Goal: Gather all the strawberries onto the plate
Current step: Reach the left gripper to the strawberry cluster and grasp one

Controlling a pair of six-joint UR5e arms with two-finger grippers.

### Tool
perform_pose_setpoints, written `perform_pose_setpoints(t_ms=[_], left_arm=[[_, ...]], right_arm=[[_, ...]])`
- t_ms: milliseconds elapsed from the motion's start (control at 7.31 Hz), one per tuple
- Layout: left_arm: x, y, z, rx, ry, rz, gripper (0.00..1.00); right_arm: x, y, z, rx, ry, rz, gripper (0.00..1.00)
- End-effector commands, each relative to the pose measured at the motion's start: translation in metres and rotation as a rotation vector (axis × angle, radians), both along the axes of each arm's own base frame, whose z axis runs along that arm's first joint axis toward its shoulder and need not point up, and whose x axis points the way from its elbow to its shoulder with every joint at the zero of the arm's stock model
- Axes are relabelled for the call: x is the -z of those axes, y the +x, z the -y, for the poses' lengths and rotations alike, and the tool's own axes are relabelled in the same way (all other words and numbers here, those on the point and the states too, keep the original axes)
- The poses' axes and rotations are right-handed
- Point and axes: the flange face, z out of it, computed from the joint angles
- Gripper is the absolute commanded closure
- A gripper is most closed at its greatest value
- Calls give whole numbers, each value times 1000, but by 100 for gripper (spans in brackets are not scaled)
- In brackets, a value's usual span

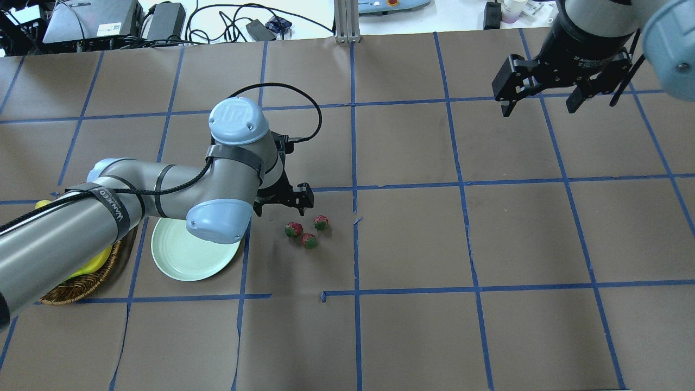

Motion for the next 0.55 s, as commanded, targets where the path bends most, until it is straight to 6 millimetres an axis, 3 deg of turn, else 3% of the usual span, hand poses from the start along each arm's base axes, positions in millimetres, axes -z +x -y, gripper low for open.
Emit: perform_pose_setpoints(t_ms=[0,274,410], left_arm=[[22,-7,-2,13,27,11,13],[33,-9,-4,-1,48,19,47],[35,-9,-5,-1,54,12,83]], right_arm=[[1,0,0,1,2,-1,0],[1,0,0,2,2,-1,0],[1,0,0,2,2,-1,0]])
